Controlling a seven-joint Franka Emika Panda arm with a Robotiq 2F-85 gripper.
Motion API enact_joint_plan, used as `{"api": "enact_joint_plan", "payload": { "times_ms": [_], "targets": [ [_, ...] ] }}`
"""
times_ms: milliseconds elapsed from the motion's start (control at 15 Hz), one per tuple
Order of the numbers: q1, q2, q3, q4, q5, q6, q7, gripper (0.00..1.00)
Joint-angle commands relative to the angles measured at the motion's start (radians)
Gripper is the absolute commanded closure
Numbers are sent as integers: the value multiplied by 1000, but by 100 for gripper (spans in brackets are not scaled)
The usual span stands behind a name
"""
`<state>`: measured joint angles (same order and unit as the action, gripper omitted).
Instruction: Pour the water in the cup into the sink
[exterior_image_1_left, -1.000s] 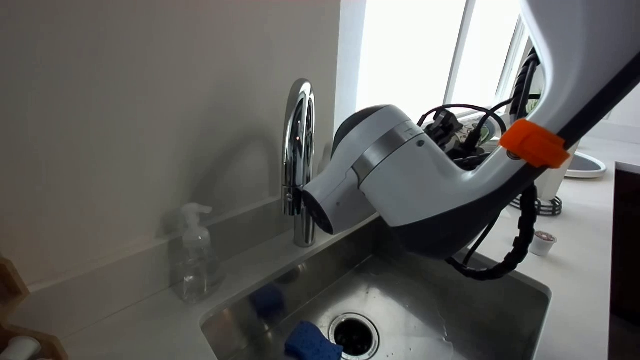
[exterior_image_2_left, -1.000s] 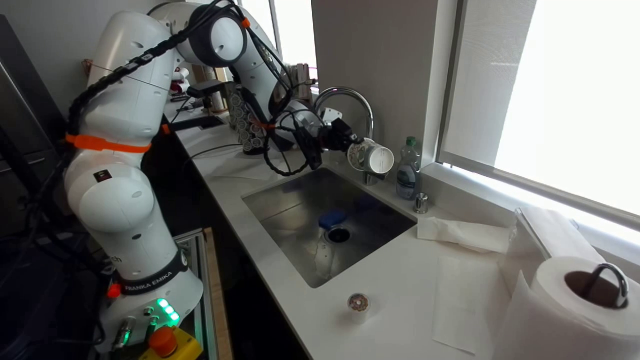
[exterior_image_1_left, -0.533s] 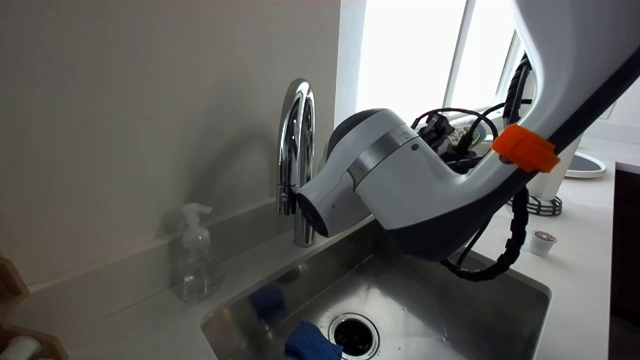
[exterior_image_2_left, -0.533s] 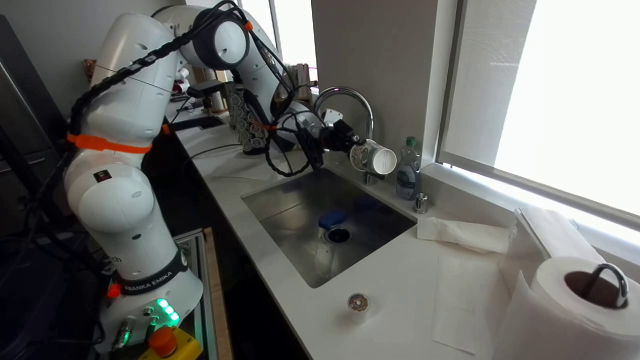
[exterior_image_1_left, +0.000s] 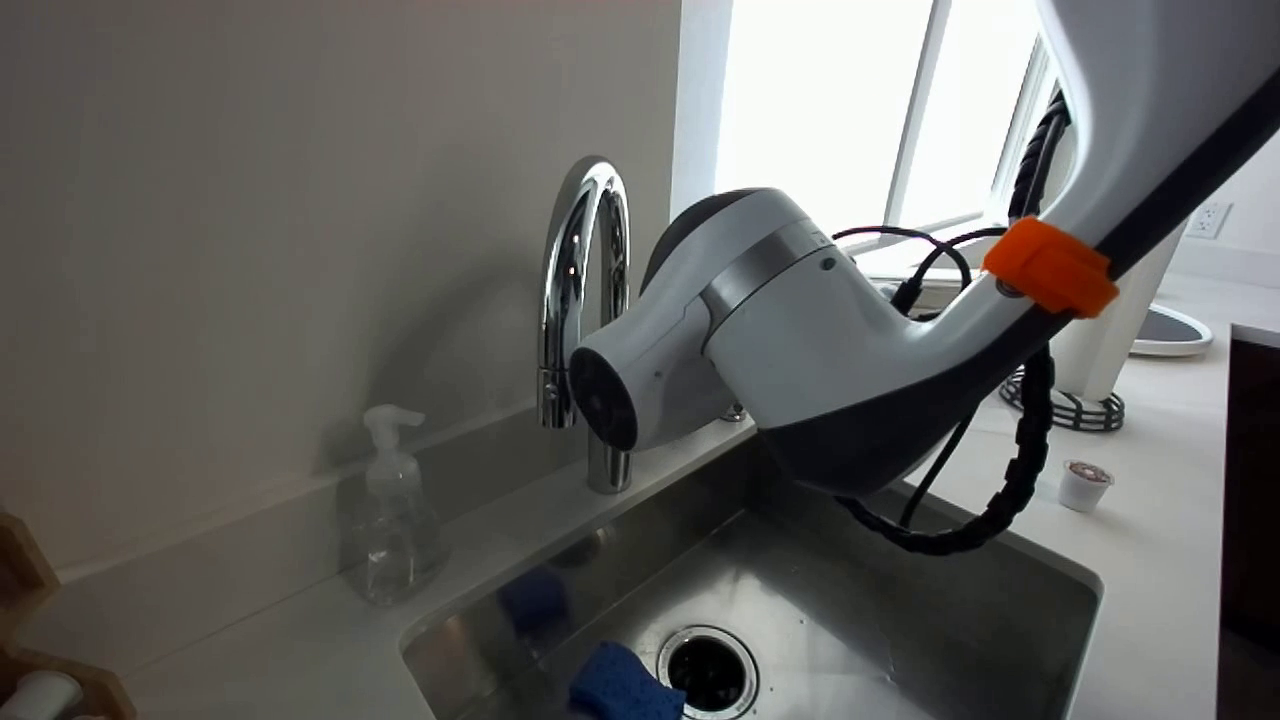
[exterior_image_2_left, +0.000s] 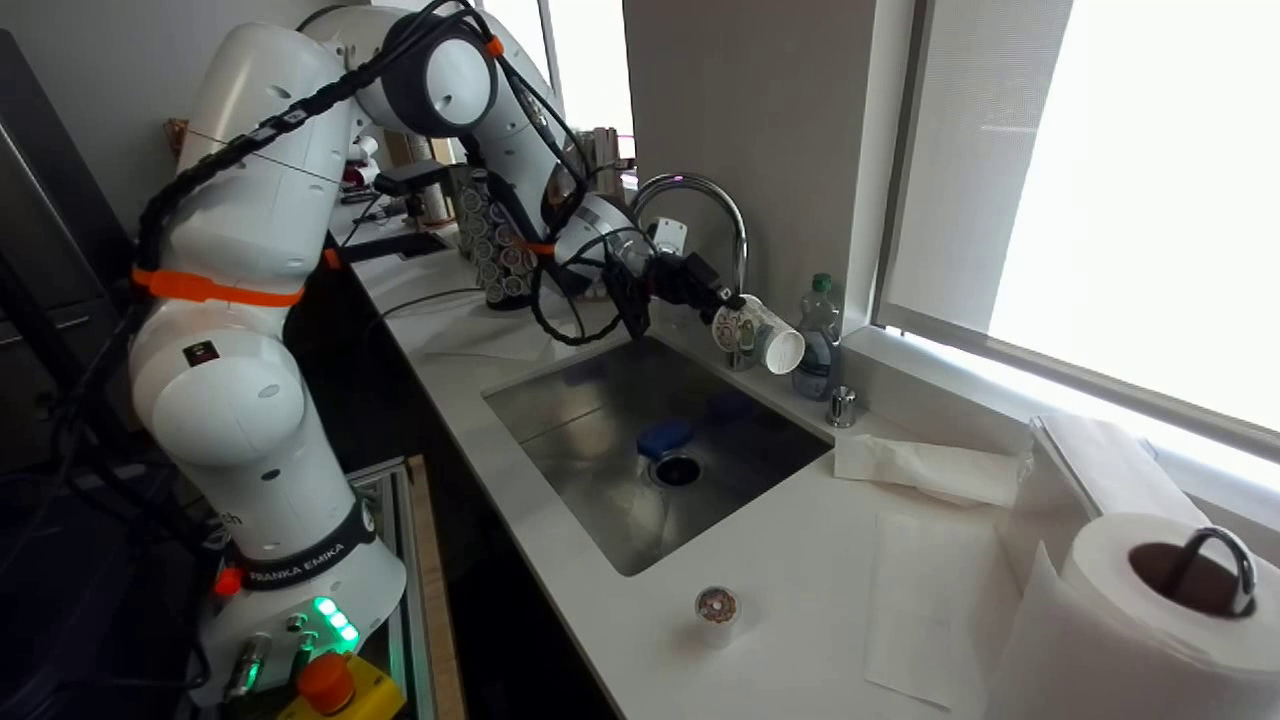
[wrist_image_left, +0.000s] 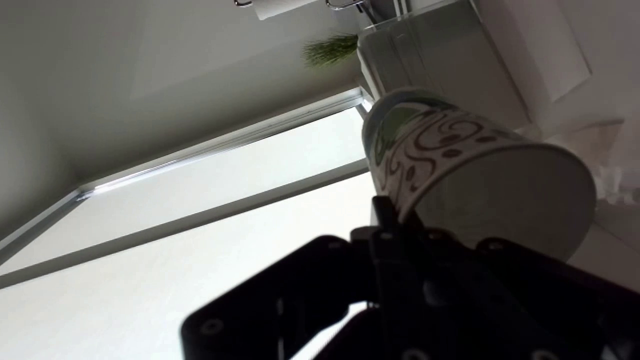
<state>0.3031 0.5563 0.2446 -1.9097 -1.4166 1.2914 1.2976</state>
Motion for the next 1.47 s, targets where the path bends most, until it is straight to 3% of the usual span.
{"api": "enact_joint_plan", "payload": {
  "times_ms": [0, 400, 667, 1400],
  "targets": [
    [-55, -111, 31, -68, 127, 129, 28, 99],
    [-140, -360, -1, -261, 357, 364, 70, 99],
    [-193, -540, -66, -428, 439, 571, 117, 99],
    [-331, -774, -264, -715, 371, 1190, 348, 99]
  ]
}}
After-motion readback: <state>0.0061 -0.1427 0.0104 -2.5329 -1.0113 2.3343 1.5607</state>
